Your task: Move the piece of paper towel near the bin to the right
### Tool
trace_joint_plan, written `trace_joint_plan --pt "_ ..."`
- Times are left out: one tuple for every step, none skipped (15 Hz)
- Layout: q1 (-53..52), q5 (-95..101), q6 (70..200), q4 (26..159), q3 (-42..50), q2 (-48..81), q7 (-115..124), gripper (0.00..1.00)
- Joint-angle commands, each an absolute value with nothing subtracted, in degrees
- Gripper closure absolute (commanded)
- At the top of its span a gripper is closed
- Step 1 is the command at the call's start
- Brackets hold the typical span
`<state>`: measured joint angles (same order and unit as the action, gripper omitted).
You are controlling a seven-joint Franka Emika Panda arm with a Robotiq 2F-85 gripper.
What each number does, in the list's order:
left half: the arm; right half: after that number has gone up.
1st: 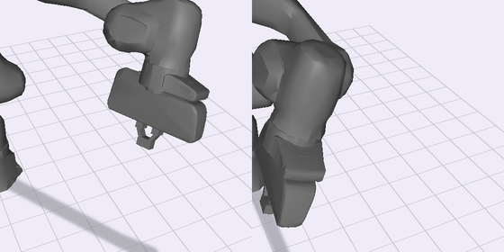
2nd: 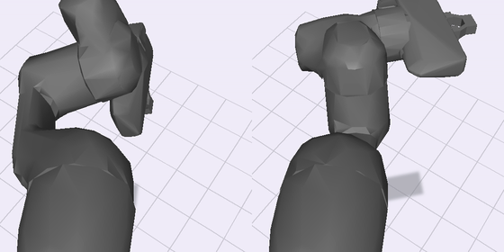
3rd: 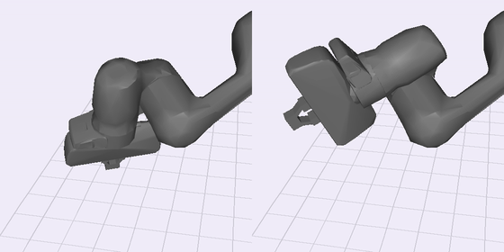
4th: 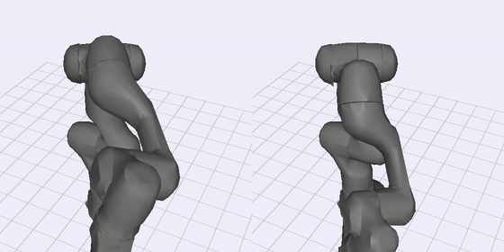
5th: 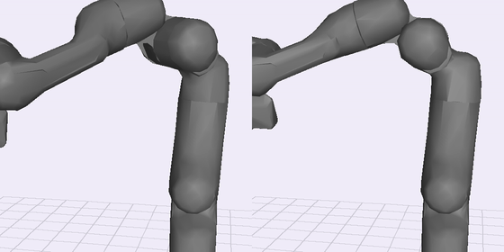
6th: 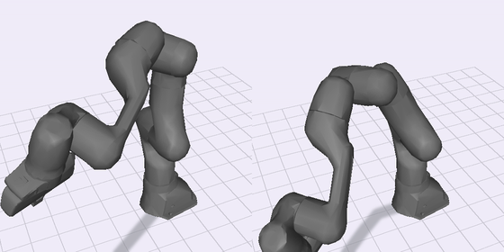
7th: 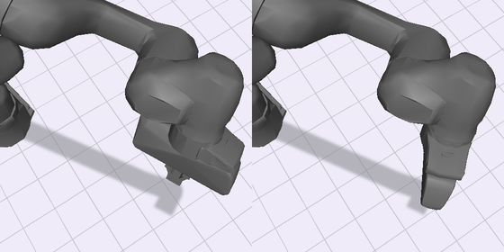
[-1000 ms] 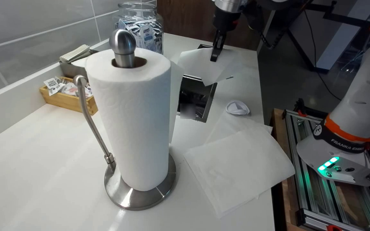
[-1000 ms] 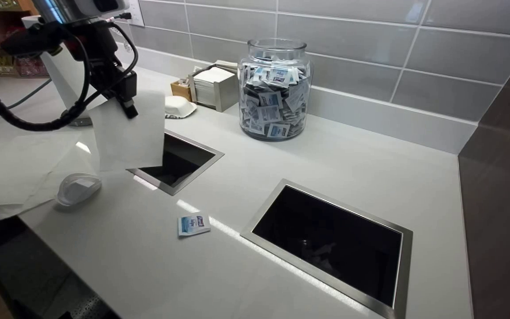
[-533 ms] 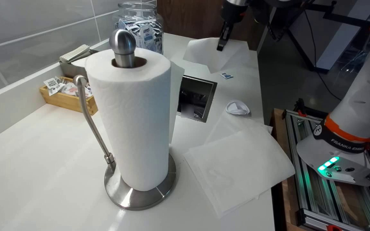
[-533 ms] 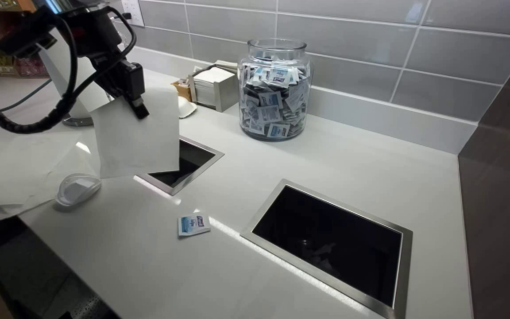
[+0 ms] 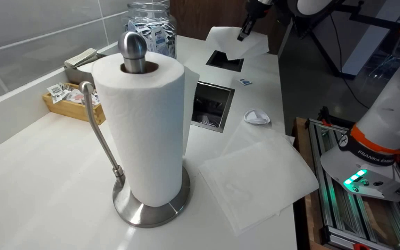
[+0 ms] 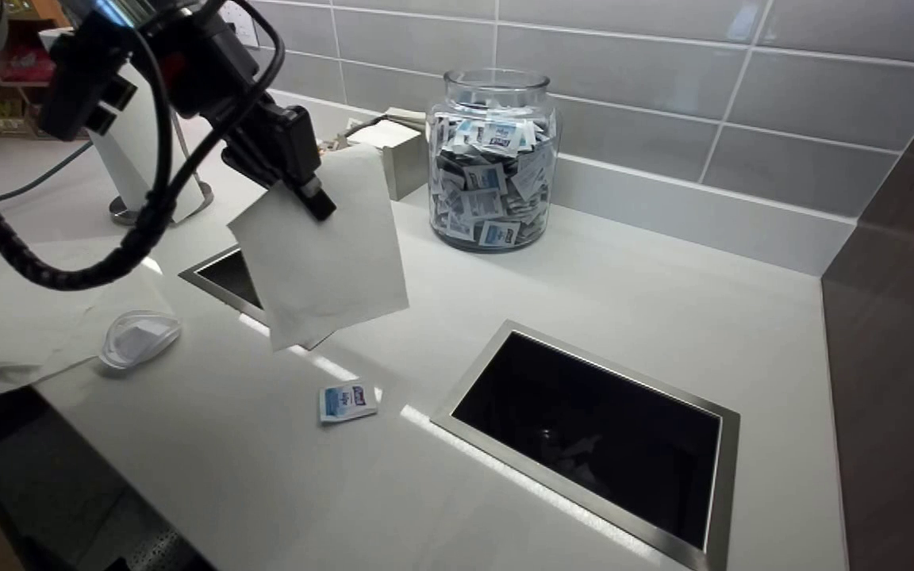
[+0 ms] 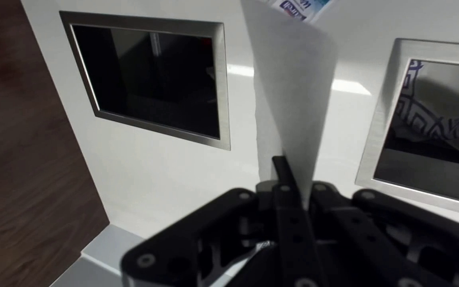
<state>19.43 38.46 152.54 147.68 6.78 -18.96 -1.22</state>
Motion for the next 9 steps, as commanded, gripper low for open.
trace_joint_plan --pt "20.6 41.2 159.5 145.5 8.9 -13.1 -0.2 1.0" --pt "20.8 40.9 160.6 144.7 9.4 -11.6 -0.4 1.0" --pt "20.7 40.3 161.7 144.0 10.0 -10.2 -1.0 1.0" --pt "20.7 39.9 162.6 143.2 10.6 -8.6 -1.4 1.0" --pt "20.5 39.5 163.3 142.4 11.2 -7.1 -1.8 1.0" --pt "20.2 39.0 164.0 141.5 11.8 -5.5 -2.8 1.0" --pt "19.7 37.6 164.9 140.8 12.5 -4.1 -3.9 0.91" --pt "19.3 36.2 165.9 140.0 13.1 -2.5 -5.0 0.98" --pt "18.9 35.0 166.7 139.2 13.4 -1.1 -6.1 0.96"
